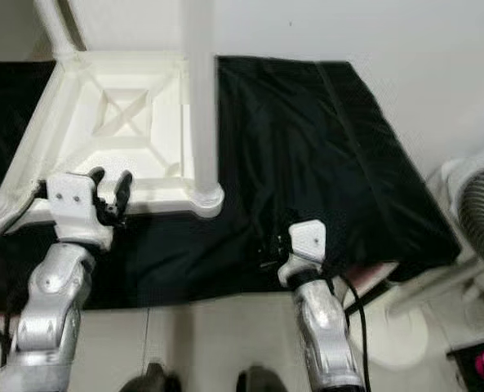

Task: Building children table

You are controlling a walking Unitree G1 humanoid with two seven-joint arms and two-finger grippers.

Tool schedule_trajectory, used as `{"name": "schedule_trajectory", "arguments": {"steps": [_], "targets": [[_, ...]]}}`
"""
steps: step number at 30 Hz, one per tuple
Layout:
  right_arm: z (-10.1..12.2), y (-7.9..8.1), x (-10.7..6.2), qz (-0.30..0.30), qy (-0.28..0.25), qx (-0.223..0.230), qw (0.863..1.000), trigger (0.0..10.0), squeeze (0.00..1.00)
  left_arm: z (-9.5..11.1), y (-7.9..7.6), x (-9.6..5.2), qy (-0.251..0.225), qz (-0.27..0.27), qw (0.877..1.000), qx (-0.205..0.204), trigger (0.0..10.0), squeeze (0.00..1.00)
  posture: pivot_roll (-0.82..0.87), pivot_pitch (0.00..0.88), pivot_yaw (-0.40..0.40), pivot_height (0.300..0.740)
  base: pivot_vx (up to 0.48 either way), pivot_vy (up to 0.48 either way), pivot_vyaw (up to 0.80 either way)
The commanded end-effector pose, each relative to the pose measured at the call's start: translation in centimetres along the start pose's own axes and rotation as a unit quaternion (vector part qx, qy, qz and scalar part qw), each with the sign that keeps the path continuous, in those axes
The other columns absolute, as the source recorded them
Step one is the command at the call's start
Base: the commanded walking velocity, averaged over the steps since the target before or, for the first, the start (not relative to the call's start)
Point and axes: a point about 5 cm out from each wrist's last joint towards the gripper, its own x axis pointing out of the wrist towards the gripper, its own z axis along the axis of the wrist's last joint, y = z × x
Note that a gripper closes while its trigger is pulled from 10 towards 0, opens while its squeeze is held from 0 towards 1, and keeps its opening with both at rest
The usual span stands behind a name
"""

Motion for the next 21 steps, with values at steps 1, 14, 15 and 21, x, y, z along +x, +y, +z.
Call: {"name": "schedule_trajectory", "arguments": {"steps": [1,14,15,21], "targets": [[-0.06,0.25,-0.03,0.005,0.002,0.005,1.000,10.0,0.00,-0.35,0.71,-0.27,0.010,0.022,1.000,0.000,10.0,0.00,-0.07,0.090,-0.010,0.740,0.000,0.000,0.00],[0.15,0.42,0.60,0.013,0.000,0.002,1.000,10.0,0.00,-0.72,0.89,-0.25,0.018,0.012,1.000,-0.007,10.0,0.00,-0.06,0.066,-0.011,0.740,0.000,0.000,0.00],[0.15,0.42,0.60,0.013,0.000,0.002,1.000,10.0,0.00,-0.72,0.89,-0.25,0.018,0.012,1.000,-0.007,10.0,0.00,-0.06,0.066,-0.011,0.740,0.000,0.000,0.00],[0.30,0.37,0.90,0.015,-0.004,0.000,1.000,10.0,0.00,-0.76,1.05,-0.30,0.020,0.006,1.000,-0.004,10.0,0.00,-0.06,0.059,-0.008,0.740,0.000,0.044,0.00]]}}
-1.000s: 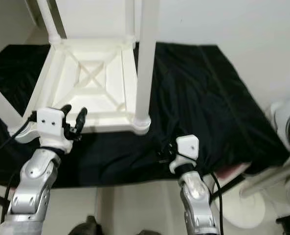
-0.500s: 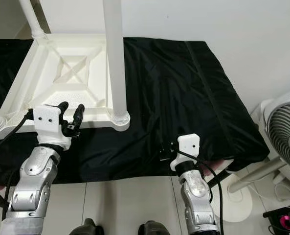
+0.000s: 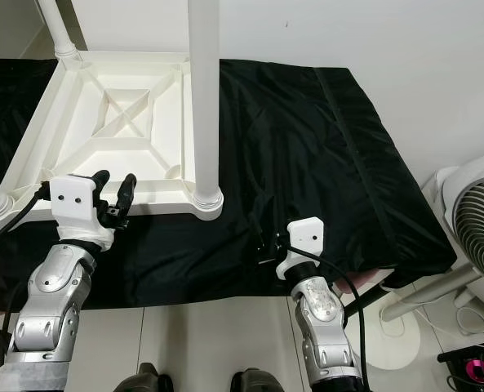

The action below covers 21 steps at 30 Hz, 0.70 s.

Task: Building children table

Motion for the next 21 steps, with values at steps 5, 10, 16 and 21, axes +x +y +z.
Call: {"name": "schedule_trajectory", "arguments": {"steps": [5,10,16,21], "targets": [[-0.61,0.10,-0.26,-0.002,0.013,0.003,1.000,10.0,0.00,-0.70,-0.20,-0.18,0.020,-0.007,1.000,-0.014,10.0,0.00,-0.06,0.060,-0.006,0.740,0.000,0.480,0.00],[-0.84,0.24,-0.41,-0.001,0.017,0.003,1.000,10.0,0.00,-0.68,-0.18,-0.16,0.017,-0.007,1.000,-0.006,10.0,0.00,-0.06,0.060,-0.005,0.740,0.000,0.444,0.00],[-0.98,0.07,-0.58,-0.005,0.020,0.004,1.000,10.0,0.00,-0.75,-0.60,-0.13,0.013,-0.017,1.000,0.011,10.0,0.00,-0.06,0.062,-0.002,0.740,0.000,0.000,0.00],[-1.03,-0.01,-0.65,-0.007,0.021,0.004,1.000,10.0,0.00,-0.78,-0.82,-0.18,0.014,-0.021,1.000,0.016,10.0,0.00,-0.06,0.063,-0.003,0.740,0.000,0.000,0.00]]}}
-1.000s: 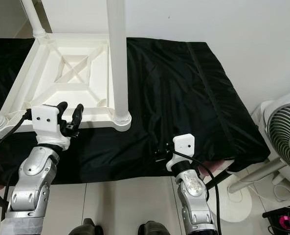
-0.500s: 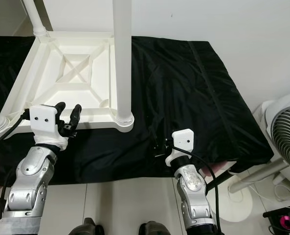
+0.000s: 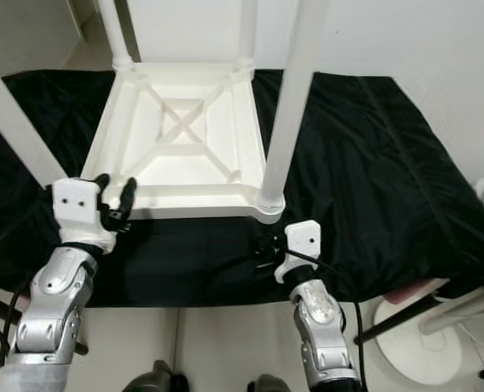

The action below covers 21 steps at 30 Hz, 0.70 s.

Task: Building children table

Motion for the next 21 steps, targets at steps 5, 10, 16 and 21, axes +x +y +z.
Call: {"name": "schedule_trajectory", "arguments": {"steps": [5,10,16,21], "targets": [[-0.4,-0.4,-0.3,-0.012,0.007,-0.002,1.000,10.0,0.00,-0.4,-0.4,-0.3,0.004,-0.016,0.999,0.031,10.0,0.00,-0.06,0.067,-0.008,0.740,0.000,0.000,0.00],[-0.2,-1.2,-0.2,-0.043,0.003,-0.009,0.999,10.0,0.00,-0.5,-0.6,-0.4,0.003,-0.025,0.998,0.051,10.0,0.00,-0.06,0.072,-0.012,0.740,0.000,0.000,0.00],[0.0,-2.1,0.3,-0.080,0.013,-0.016,0.997,10.0,0.00,-0.4,-0.7,-0.5,0.001,-0.028,0.998,0.060,10.0,0.00,-0.05,0.077,-0.012,0.740,0.000,0.000,0.00],[1.4,-2.1,1.6,-0.082,0.012,-0.036,0.996,10.0,0.00,-0.1,-0.8,-0.4,-0.006,-0.035,0.999,0.039,10.0,0.00,-0.06,0.077,-0.004,0.740,0.000,0.000,0.00]]}}
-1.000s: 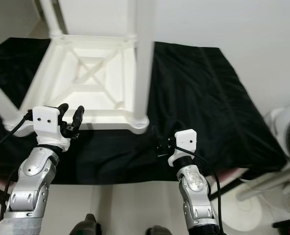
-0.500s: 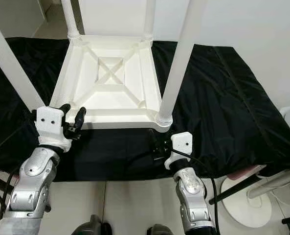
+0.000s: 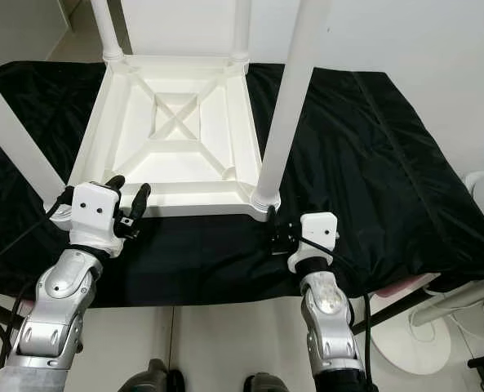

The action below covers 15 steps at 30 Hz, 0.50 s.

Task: Building children table

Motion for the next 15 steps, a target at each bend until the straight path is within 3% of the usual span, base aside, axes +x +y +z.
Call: {"name": "schedule_trajectory", "arguments": {"steps": [1,5,7,9,10,12,13,15], "targets": [[1.4,0.2,0.8,0.011,-0.017,-0.002,1.000,10.0,0.00,0.3,-0.3,-0.1,-0.009,-0.022,1.000,-0.011,10.0,0.00,-0.06,0.077,-0.006,0.740,0.000,0.000,0.00],[2.4,0.5,1.2,0.034,-0.031,0.002,0.999,10.0,0.00,1.2,-0.9,-0.2,-0.026,-0.068,0.997,-0.016,10.0,0.00,-0.06,0.076,-0.006,0.740,0.000,0.000,0.00],[3.3,0.8,1.6,0.055,-0.044,0.003,0.998,10.0,0.00,1.9,-1.3,-0.3,-0.037,-0.118,0.992,-0.023,10.0,0.00,-0.05,0.076,-0.011,0.740,0.000,0.000,0.00],[3.3,0.8,1.6,0.055,-0.044,0.003,0.998,10.0,0.00,1.9,-1.3,-0.3,-0.037,-0.118,0.992,-0.023,10.0,0.00,-0.05,0.076,-0.011,0.740,0.000,0.000,0.00],[4.1,0.9,1.9,0.067,-0.059,0.007,0.996,10.0,0.00,2.6,-1.4,-0.4,-0.043,-0.154,0.987,-0.024,10.0,0.00,-0.05,0.076,-0.013,0.740,0.000,0.000,0.00],[4.7,0.8,2.2,0.070,-0.068,0.010,0.995,10.0,0.00,3.2,-1.3,-0.3,-0.048,-0.170,0.984,-0.025,10.0,0.00,-0.05,0.075,-0.016,0.740,0.000,0.000,0.00],[5.0,0.8,2.3,0.069,-0.073,0.009,0.995,10.0,1.00,3.5,-1.3,-0.2,-0.052,-0.172,0.983,-0.026,10.0,0.00,-0.05,0.073,-0.018,0.740,0.000,0.000,0.00],[5.2,0.8,2.3,0.069,-0.075,0.008,0.995,10.0,1.00,3.7,-1.3,-0.1,-0.054,-0.173,0.983,-0.028,10.0,0.00,-0.05,0.073,-0.018,0.740,0.000,0.000,0.00]]}}
